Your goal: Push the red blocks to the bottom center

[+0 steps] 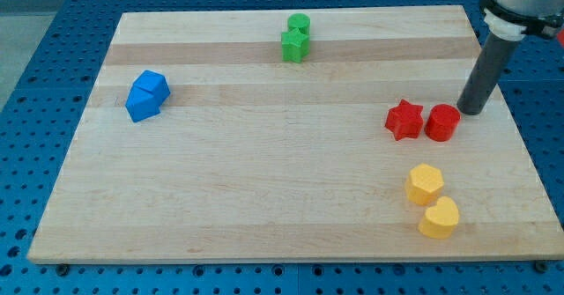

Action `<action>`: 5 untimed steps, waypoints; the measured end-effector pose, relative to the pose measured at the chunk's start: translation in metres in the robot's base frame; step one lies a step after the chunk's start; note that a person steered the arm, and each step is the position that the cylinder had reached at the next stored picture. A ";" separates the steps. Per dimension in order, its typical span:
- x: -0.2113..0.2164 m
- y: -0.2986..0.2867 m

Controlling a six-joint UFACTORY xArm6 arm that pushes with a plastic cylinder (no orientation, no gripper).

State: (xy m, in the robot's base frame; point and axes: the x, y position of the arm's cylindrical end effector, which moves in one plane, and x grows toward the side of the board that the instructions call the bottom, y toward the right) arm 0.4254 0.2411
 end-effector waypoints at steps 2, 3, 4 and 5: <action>0.065 -0.001; 0.057 -0.020; 0.026 -0.031; 0.014 -0.054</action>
State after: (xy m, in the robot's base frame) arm 0.4393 0.1873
